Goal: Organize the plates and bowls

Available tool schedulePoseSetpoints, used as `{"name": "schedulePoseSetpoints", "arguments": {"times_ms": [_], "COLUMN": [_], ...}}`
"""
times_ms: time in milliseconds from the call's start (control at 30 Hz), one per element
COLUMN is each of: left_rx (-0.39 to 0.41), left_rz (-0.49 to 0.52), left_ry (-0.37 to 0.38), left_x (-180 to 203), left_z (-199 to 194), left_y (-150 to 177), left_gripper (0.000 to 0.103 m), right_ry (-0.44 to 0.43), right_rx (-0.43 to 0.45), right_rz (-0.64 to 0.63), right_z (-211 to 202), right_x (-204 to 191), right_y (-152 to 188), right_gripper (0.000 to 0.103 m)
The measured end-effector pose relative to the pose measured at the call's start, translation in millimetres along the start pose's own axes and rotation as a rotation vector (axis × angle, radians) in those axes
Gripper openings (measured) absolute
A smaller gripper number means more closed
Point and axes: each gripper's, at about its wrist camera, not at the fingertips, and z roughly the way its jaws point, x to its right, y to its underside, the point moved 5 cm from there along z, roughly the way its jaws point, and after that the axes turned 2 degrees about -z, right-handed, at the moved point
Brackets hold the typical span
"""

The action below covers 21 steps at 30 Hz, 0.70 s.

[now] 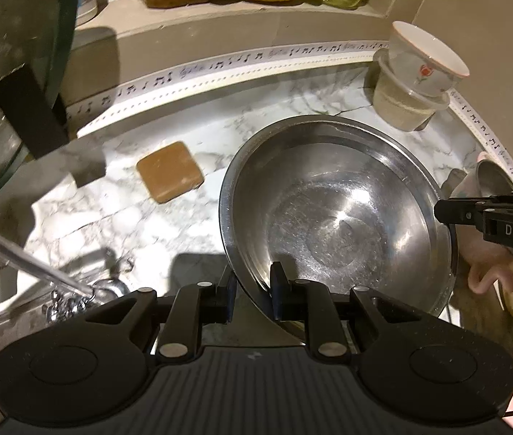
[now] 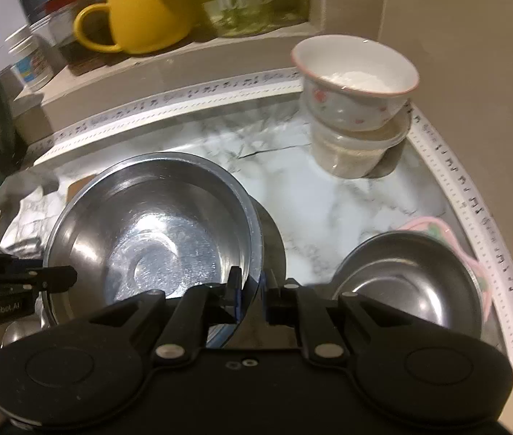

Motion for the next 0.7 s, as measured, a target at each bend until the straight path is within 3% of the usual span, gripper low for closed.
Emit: {"name": "schedulePoseSetpoints", "arguments": {"times_ms": [467,600,700], "left_rx": [-0.003,-0.018,-0.029], "left_rz": [-0.016,-0.022,-0.026], "left_ry": [0.001,-0.002,-0.005], "left_x": [-5.4,-5.8,-6.2], "left_z": [-0.5,-3.4,-6.7], "left_y": [7.9,8.0,9.2], "left_gripper": [0.018,0.018,0.019], "right_ry": [-0.011,-0.024,-0.019], "right_rx": [-0.025,-0.031,-0.021], "right_rz": [-0.002,0.018,0.012], "right_z": [9.1,9.1,3.9], "right_x": [-9.8,-10.0,-11.3], "right_y": [6.4,7.3,9.3], "right_gripper": [0.013,0.021,0.021]}}
